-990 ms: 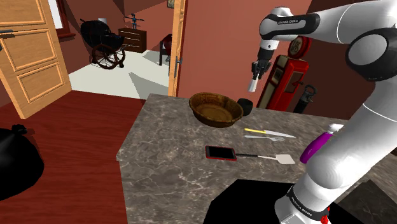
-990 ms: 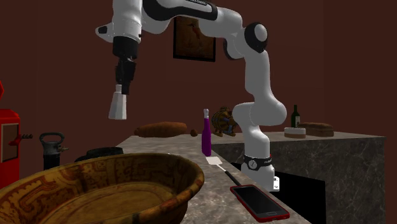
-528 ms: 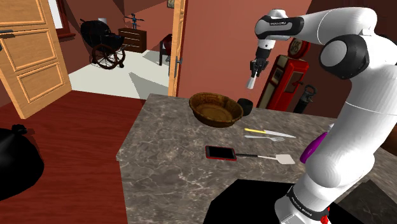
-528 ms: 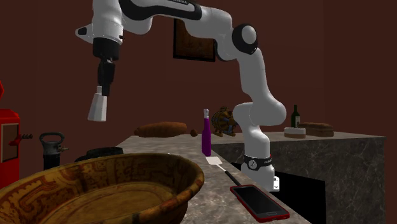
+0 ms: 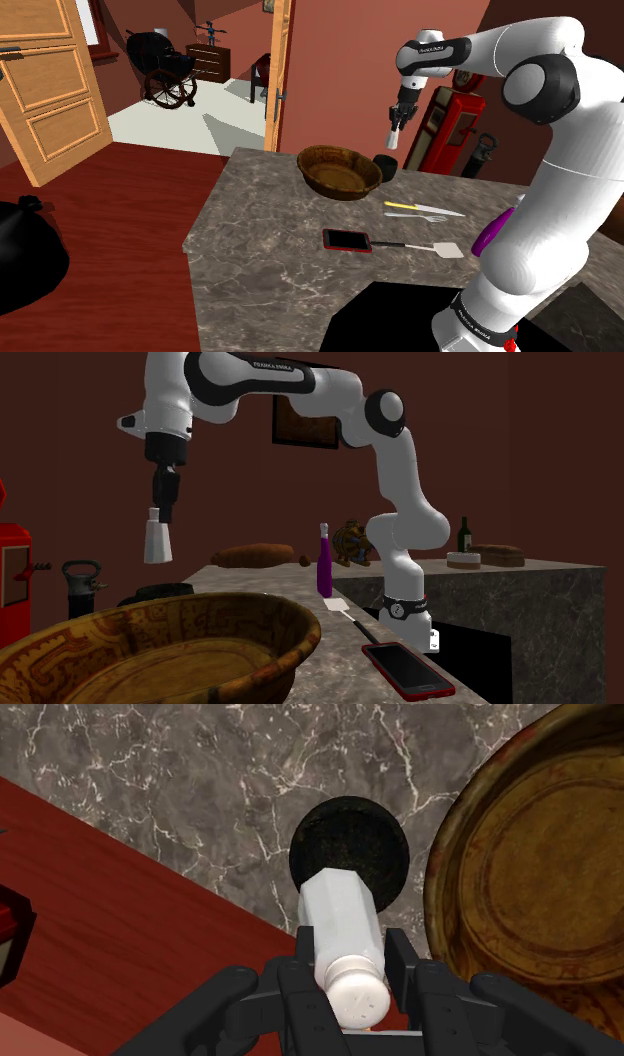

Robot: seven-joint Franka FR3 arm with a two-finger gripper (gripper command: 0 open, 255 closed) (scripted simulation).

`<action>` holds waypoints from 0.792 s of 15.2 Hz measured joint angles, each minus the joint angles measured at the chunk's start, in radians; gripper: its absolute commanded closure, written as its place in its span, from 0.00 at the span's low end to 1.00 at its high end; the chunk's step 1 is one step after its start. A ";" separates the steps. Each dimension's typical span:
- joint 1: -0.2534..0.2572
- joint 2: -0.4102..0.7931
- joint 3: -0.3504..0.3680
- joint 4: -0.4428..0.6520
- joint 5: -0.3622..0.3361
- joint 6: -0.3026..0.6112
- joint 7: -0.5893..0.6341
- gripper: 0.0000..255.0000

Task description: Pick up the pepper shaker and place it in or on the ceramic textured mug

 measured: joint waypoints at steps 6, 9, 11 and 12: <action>0.000 0.003 0.000 -0.079 0.000 0.081 0.002 1.00; 0.000 0.012 0.001 -0.110 0.002 0.122 0.003 1.00; 0.000 0.015 0.001 -0.119 0.003 0.134 0.003 1.00; -0.001 0.016 0.001 -0.120 0.003 0.136 0.003 1.00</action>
